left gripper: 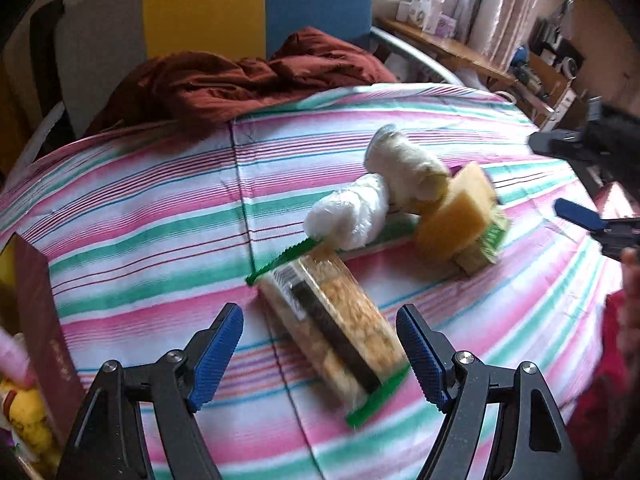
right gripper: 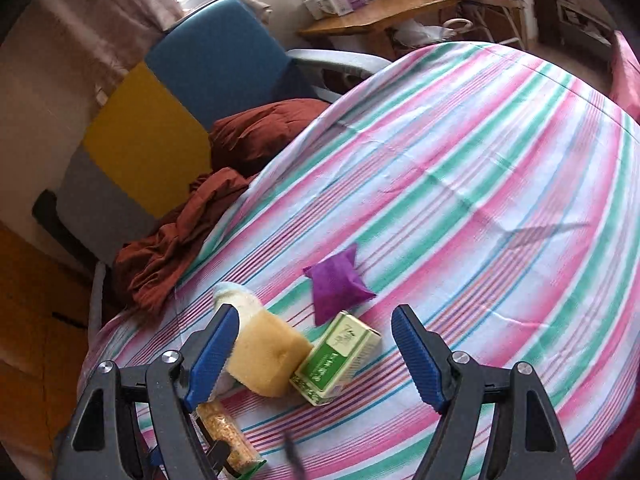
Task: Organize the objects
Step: 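Grasp the green-ended cracker bar with the left tool, then grasp the yellow sponge with the right tool beside the held cracker bar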
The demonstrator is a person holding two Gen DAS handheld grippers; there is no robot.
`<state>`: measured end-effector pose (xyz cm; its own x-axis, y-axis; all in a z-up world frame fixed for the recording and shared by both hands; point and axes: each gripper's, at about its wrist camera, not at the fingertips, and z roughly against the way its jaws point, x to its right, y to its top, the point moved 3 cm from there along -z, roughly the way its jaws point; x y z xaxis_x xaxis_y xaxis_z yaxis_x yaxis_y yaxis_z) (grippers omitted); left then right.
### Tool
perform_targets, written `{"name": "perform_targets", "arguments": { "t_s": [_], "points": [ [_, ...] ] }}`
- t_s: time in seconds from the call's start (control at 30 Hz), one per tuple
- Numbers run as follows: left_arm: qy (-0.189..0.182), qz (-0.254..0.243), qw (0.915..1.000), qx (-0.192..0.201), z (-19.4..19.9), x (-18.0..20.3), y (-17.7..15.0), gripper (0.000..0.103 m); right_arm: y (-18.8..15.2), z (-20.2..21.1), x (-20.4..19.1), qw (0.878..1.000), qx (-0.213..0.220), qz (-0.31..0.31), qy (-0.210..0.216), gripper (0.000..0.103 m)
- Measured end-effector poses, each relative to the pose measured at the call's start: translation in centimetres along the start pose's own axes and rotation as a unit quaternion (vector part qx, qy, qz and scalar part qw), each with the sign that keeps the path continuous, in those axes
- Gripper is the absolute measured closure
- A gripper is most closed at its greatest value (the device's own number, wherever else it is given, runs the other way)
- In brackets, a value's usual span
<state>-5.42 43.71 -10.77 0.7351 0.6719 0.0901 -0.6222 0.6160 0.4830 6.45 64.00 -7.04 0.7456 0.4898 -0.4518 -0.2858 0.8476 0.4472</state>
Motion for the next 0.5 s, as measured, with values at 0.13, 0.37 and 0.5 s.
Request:
{"name": "perform_targets", "arguments": {
  "t_s": [0.13,0.37,0.5],
  "points": [
    [-0.013,0.017,0.9996,-0.018,-2.2,-0.3,0.0,0.028,0.1,-0.6,-1.1,0.999,0.001,0.036,0.002,0.023],
    [-0.013,-0.003,0.9997,0.020,-1.6,-1.0,-1.1,0.053,-1.4,-2.6,-4.5,0.988,-0.025,0.151,-0.021,0.023],
    [-0.021,-0.004,0.9995,0.022,-1.3,-1.6,-1.5,0.057,-2.4,-3.8,-5.3,0.977,-0.038,0.202,-0.051,0.022]
  ]
}}
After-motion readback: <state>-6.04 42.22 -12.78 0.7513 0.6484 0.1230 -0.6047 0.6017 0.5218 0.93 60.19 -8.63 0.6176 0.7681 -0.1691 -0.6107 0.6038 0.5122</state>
